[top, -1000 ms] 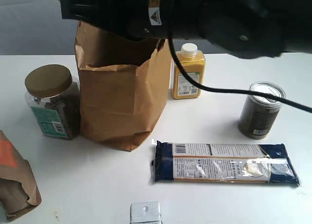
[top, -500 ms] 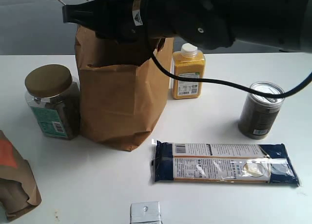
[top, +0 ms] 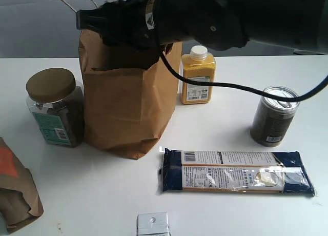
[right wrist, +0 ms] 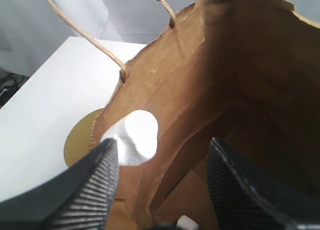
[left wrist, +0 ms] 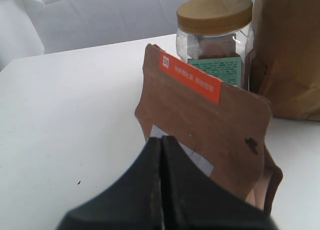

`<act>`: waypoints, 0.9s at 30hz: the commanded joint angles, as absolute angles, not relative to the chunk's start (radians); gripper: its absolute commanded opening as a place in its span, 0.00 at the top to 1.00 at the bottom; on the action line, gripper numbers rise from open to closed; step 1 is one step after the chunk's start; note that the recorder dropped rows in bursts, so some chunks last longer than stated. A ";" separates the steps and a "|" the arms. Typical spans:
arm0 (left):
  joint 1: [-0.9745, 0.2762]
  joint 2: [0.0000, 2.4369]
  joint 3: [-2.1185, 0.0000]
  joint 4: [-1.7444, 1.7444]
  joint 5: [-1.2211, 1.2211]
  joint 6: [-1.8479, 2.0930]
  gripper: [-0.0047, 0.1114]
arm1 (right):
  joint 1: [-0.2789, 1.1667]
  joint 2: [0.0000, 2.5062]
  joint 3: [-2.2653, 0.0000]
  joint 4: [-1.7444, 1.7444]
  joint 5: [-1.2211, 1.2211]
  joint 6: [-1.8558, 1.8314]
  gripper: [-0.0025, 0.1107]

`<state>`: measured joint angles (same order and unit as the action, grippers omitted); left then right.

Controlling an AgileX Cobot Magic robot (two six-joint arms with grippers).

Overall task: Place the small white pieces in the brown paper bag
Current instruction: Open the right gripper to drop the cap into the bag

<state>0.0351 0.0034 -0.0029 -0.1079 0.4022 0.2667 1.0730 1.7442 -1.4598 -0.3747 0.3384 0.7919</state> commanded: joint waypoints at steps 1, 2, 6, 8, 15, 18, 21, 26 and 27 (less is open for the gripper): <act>0.031 0.000 0.000 -0.117 0.394 0.265 0.96 | 1.057 1.741 -1.467 -0.408 0.400 0.833 0.53; 0.031 0.000 0.000 -0.117 0.394 0.265 0.96 | 1.057 1.741 -1.467 -0.408 0.412 0.838 0.53; 0.031 0.000 0.000 -0.117 0.394 0.265 0.96 | 1.047 1.741 -1.467 -0.461 0.456 0.924 0.53; 0.031 0.000 0.000 -0.117 0.394 0.265 0.96 | 1.047 1.738 -1.467 -0.433 0.423 0.897 0.53; 0.031 0.000 0.000 -0.117 0.394 0.265 0.96 | 1.045 1.732 -1.467 -0.407 0.398 0.780 0.53; 0.031 0.000 0.000 -0.117 0.394 0.265 0.96 | 1.034 1.732 -1.467 -0.352 0.383 0.869 0.53; 0.031 0.000 0.000 -0.117 0.394 0.265 0.96 | 1.039 1.729 -1.467 -0.352 0.366 0.794 0.52; 0.031 0.000 0.000 -0.117 0.394 0.265 0.96 | 1.035 1.733 -1.467 -0.329 0.366 0.793 0.29; 0.031 0.000 0.000 -0.117 0.394 0.265 0.96 | 1.035 1.733 -1.467 -0.329 0.366 0.793 0.25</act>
